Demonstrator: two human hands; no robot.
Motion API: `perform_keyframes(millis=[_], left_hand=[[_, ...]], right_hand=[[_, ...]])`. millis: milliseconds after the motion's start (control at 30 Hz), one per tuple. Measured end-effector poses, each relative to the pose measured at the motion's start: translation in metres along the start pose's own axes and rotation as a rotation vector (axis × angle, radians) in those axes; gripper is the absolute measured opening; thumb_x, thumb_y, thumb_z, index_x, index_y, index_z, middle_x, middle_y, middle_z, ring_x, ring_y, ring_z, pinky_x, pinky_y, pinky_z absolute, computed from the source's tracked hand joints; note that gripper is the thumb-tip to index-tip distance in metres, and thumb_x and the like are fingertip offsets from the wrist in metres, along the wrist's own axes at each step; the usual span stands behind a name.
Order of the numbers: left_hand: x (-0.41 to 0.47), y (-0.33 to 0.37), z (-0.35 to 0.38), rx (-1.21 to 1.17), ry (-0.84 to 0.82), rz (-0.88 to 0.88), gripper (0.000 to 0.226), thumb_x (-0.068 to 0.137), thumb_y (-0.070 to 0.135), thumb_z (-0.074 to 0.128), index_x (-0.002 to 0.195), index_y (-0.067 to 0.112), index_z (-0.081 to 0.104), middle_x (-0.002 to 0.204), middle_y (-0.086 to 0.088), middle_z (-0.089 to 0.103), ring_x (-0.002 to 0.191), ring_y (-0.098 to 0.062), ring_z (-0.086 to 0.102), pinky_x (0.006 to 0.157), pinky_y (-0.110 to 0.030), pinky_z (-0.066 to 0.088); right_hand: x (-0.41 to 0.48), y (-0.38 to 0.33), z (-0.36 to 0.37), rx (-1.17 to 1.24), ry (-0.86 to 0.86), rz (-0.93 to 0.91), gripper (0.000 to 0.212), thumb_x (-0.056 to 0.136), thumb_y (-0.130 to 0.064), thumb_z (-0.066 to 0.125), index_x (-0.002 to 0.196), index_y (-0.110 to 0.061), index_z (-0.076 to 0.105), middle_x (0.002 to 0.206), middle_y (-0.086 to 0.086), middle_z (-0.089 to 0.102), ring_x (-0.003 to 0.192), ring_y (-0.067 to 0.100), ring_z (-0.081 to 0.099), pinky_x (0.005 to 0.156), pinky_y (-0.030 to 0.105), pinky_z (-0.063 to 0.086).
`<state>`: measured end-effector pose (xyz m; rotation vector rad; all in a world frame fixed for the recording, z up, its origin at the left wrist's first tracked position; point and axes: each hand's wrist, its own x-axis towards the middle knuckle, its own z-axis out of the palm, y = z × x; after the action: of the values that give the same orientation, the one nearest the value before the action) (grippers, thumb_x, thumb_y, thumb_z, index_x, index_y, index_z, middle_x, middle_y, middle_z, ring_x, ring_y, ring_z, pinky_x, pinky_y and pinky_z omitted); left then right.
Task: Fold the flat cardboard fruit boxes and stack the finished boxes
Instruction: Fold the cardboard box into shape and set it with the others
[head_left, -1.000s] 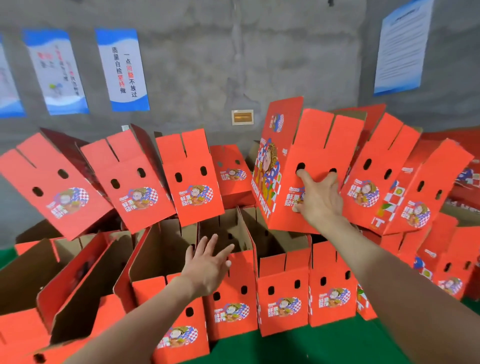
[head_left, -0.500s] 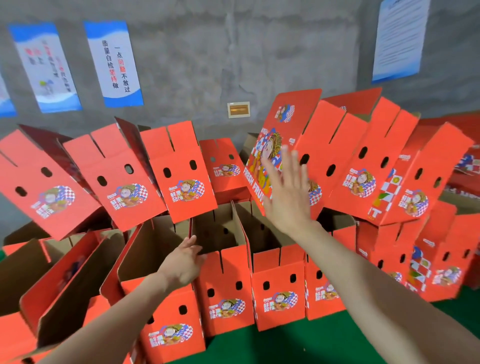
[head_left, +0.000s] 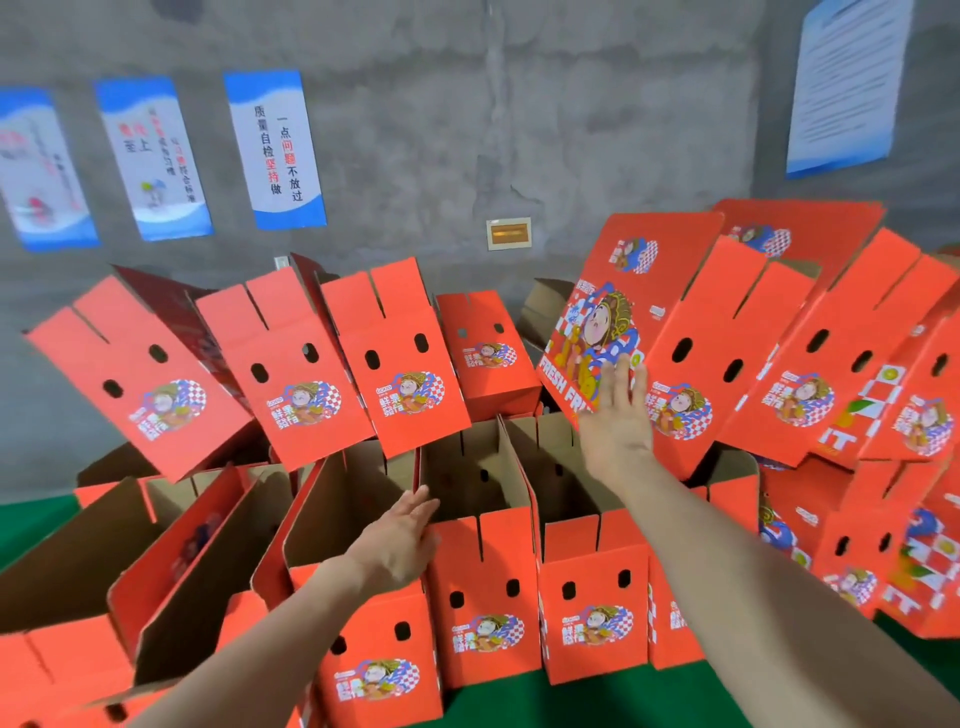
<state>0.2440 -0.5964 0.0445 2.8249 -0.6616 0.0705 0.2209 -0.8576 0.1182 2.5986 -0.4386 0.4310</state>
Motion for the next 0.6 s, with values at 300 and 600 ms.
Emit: perform_keyframes(millis=[300, 600], left_hand=[[-0.042, -0.028, -0.015, 0.125, 0.078, -0.001, 0.059, 0.1, 0.035, 0.036, 0.153, 0.027, 0.01, 0.161, 0.003, 0.001, 0.148, -0.016, 0.002, 0.118, -0.043, 0.012], [-0.134, -0.075, -0.054, -0.054, 0.275, -0.045, 0.057, 0.098, 0.029, 0.046, 0.15, 0.019, 0.025, 0.157, -0.007, 0.023, 0.145, -0.021, 0.018, 0.118, -0.035, 0.019]], right_hand=[[-0.014, 0.007, -0.021, 0.138, 0.103, -0.089, 0.049, 0.088, -0.038, 0.055, 0.135, -0.027, 0.049, 0.158, 0.023, -0.001, 0.143, 0.044, -0.014, 0.107, 0.063, -0.018], [-0.059, -0.018, -0.1, 1.103, 0.536, -0.041, 0.046, 0.093, -0.024, 0.058, 0.135, -0.006, 0.047, 0.139, 0.022, 0.042, 0.133, 0.034, 0.036, 0.111, 0.043, 0.027]])
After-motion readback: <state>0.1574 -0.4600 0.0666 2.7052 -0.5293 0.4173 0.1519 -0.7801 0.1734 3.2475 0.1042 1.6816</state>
